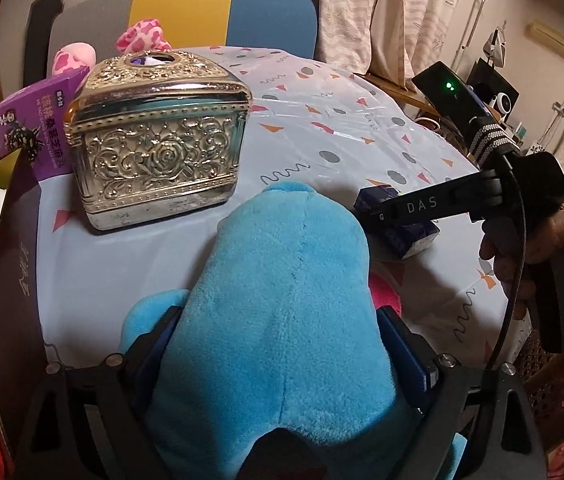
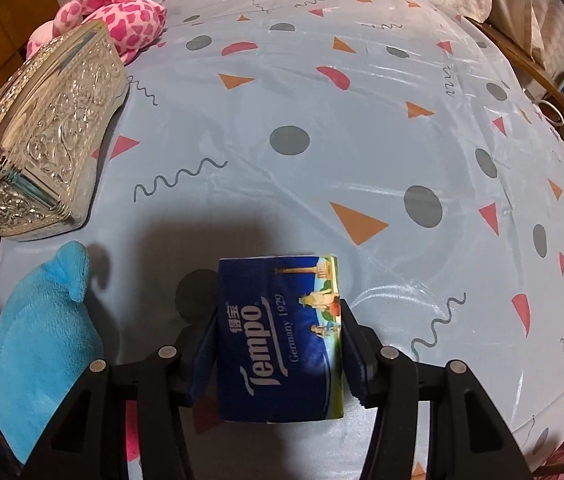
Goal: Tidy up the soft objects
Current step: 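Grasp the blue Tempo tissue pack with the right tool, then carry the plush toy into the gold tray and release it with the left tool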
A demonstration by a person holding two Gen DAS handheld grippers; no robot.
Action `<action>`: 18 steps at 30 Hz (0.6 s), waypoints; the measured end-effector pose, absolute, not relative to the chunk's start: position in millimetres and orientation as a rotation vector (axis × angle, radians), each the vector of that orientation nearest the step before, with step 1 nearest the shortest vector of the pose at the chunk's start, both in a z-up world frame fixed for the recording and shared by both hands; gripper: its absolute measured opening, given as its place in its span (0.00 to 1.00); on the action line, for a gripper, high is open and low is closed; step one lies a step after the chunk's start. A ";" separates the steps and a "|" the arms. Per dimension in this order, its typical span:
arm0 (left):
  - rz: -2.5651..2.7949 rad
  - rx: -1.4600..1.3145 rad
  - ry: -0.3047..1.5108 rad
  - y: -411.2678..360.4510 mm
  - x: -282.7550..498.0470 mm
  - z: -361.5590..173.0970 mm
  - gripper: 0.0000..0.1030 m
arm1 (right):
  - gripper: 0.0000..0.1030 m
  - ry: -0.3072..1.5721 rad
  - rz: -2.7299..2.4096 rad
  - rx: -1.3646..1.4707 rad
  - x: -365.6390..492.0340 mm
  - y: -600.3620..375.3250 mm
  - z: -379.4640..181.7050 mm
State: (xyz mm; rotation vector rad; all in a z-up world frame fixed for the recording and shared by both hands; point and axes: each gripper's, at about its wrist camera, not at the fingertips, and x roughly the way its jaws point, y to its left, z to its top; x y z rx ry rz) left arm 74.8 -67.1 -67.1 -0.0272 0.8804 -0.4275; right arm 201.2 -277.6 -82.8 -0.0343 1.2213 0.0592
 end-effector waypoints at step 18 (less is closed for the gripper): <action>-0.413 -0.002 0.867 -69.2 66.6 -51.4 0.86 | 0.52 1.171 0.061 -0.176 185.8 -245.5 -98.0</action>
